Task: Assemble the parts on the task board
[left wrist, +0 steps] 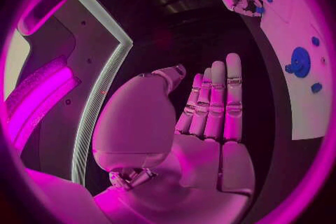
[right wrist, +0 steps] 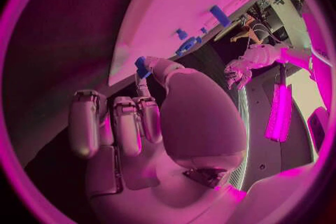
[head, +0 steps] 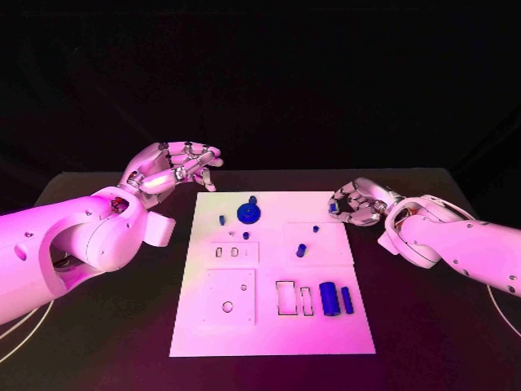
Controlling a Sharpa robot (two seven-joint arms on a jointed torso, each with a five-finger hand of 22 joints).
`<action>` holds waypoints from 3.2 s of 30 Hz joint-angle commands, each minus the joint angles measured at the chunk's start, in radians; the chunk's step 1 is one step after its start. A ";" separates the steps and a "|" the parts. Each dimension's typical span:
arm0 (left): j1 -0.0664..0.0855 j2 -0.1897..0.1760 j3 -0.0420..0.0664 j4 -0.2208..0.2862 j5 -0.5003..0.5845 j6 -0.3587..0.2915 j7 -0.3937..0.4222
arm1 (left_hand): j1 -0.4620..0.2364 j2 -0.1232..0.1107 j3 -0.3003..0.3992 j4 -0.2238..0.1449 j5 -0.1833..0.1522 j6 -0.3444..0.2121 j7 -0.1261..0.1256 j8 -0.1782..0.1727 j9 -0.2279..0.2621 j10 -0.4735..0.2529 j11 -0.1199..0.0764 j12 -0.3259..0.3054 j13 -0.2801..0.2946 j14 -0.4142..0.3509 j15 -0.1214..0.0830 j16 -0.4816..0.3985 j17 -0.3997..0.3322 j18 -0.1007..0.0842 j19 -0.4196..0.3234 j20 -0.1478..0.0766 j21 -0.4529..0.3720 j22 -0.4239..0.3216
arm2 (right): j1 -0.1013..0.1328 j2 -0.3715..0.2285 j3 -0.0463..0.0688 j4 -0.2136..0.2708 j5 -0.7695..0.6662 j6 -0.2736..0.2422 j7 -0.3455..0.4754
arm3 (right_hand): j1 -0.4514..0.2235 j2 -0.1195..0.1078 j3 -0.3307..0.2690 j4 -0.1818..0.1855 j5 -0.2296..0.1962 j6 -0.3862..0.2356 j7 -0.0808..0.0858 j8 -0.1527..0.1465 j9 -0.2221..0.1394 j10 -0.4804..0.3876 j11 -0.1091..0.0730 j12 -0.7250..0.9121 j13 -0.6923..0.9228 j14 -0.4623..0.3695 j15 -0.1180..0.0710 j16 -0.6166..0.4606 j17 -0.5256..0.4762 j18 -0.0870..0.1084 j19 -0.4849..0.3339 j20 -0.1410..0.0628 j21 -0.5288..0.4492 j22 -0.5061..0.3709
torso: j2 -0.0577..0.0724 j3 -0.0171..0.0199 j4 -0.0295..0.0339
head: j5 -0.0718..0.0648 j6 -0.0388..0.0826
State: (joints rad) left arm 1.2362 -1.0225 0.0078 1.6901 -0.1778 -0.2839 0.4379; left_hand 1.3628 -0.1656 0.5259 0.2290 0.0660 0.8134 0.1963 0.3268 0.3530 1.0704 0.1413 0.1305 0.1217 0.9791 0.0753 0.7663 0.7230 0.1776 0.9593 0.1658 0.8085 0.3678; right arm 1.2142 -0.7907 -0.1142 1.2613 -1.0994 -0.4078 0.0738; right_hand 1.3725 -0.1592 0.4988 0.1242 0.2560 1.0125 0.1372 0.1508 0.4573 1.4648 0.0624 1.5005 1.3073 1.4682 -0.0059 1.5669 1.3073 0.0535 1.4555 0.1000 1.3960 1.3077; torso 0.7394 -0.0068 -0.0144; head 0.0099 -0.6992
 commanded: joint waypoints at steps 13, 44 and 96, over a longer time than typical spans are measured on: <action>0.001 0.013 0.000 -0.017 0.003 0.010 0.000 | -0.009 0.003 0.001 0.005 -0.007 -0.002 0.007 -0.003 0.004 -0.003 0.001 -0.003 0.003 -0.002 0.001 -0.007 -0.003 0.005 -0.009 0.003 0.009 0.003 | 0.065 0.022 0.002 0.217 -0.083 -0.072 -0.257 | -0.004 0.007 0.008 -0.009 0.018 -0.012 0.002 0.013 0.011 0.041 -0.006 0.001 0.186 0.103 -0.007 0.004 0.263 -0.006 0.002 -0.007 0.003 0.109 | -0.013 -0.0065 -0.0055 | 0.020 -0.003; 0.001 0.035 -0.002 -0.039 -0.033 -0.016 -0.060 | -0.019 0.002 -0.003 0.008 -0.007 0.003 0.001 -0.002 0.011 0.026 -0.007 0.017 0.013 0.034 -0.008 0.018 0.007 0.007 0.001 -0.002 0.038 0.017 | -0.068 0.284 -0.018 0.233 -0.319 -0.050 -0.377 | -0.015 -0.003 0.008 -0.014 0.007 -0.015 0.002 0.016 0.014 0.041 -0.006 0.000 0.185 0.103 -0.006 0.004 0.263 -0.004 -0.001 -0.006 -0.003 0.105 | -0.020 -0.0089 0.0004 | 0.029 -0.032; 0.001 0.036 -0.002 -0.045 -0.041 0.014 -0.074 | -0.020 0.001 -0.003 0.008 -0.007 0.002 -0.001 -0.004 0.015 0.032 -0.011 0.029 0.020 0.051 -0.012 0.035 0.016 0.007 0.008 -0.008 0.059 0.027 | -0.102 0.318 -0.018 0.205 -0.364 -0.052 -0.394 | -0.057 -0.053 -0.009 -0.012 -0.067 -0.067 0.017 0.000 0.008 0.002 0.008 -0.042 0.142 0.103 0.004 0.004 0.263 0.003 -0.017 0.002 -0.035 0.083 | -0.020 -0.0068 -0.0012 | 0.030 -0.039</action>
State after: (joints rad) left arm 1.2366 -0.9873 0.0053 1.6450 -0.2125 -0.2924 0.3604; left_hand 1.3505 -0.1617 0.5231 0.2318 0.0617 0.8134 0.1963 0.3268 0.3666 1.0994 0.1307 0.1538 0.1413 1.0223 0.0644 0.7943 0.7380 0.1776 0.9630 0.1623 0.8663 0.3943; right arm 1.1131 -0.4739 -0.1329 1.4666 -1.4574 -0.4607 -0.3198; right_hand 1.3172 -0.2038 0.4955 0.1133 0.1935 0.9522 0.1516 0.1545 0.4674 1.4647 0.0626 1.4628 1.3074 1.4683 -0.0056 1.5669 1.3074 0.0534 1.4444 0.1040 1.3644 1.3077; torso 0.7196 -0.0135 -0.0157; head 0.0405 -0.7385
